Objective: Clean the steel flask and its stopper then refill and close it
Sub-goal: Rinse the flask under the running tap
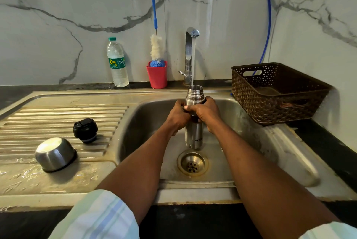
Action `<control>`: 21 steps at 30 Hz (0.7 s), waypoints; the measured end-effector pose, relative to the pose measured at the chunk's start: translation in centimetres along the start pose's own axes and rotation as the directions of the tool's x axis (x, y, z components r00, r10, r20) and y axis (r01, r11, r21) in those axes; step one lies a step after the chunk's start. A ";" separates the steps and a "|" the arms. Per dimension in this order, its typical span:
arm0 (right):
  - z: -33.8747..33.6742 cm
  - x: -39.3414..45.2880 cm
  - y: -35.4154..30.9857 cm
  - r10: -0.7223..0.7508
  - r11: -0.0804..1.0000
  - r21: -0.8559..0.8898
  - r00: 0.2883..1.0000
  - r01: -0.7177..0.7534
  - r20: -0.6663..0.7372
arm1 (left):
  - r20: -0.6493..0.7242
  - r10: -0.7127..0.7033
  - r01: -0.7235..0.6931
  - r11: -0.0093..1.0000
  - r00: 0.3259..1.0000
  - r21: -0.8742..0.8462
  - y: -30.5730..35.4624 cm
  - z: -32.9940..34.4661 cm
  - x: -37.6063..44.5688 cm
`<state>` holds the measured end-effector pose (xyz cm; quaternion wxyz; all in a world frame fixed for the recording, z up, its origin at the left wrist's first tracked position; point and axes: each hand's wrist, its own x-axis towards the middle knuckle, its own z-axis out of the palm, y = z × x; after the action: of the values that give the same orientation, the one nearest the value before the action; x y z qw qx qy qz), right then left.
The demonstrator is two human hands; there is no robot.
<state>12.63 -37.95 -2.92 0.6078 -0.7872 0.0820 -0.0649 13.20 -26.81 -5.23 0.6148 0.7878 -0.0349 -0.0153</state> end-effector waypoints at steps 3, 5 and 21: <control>-0.3 -0.1 -0.3 -0.032 0.997 -0.074 0.996 0.025 -0.087 | 0.089 -0.045 0.054 0.993 0.995 -0.103 0.3 -0.7 0.1; -0.2 -0.1 -0.4 -0.048 0.995 -0.091 0.993 0.039 -0.105 | 0.037 -0.074 0.081 0.969 0.997 -0.233 0.5 -1.6 0.6; 0.2 0.3 0.4 -0.040 0.991 -0.127 0.997 0.031 -0.071 | -0.018 -0.038 0.027 0.903 0.999 -0.428 8.5 -2.4 8.5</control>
<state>12.97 -37.95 -3.31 0.5525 -0.8222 0.0942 -0.0991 21.51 -27.13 3.80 0.7727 0.6343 -0.0095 -0.0225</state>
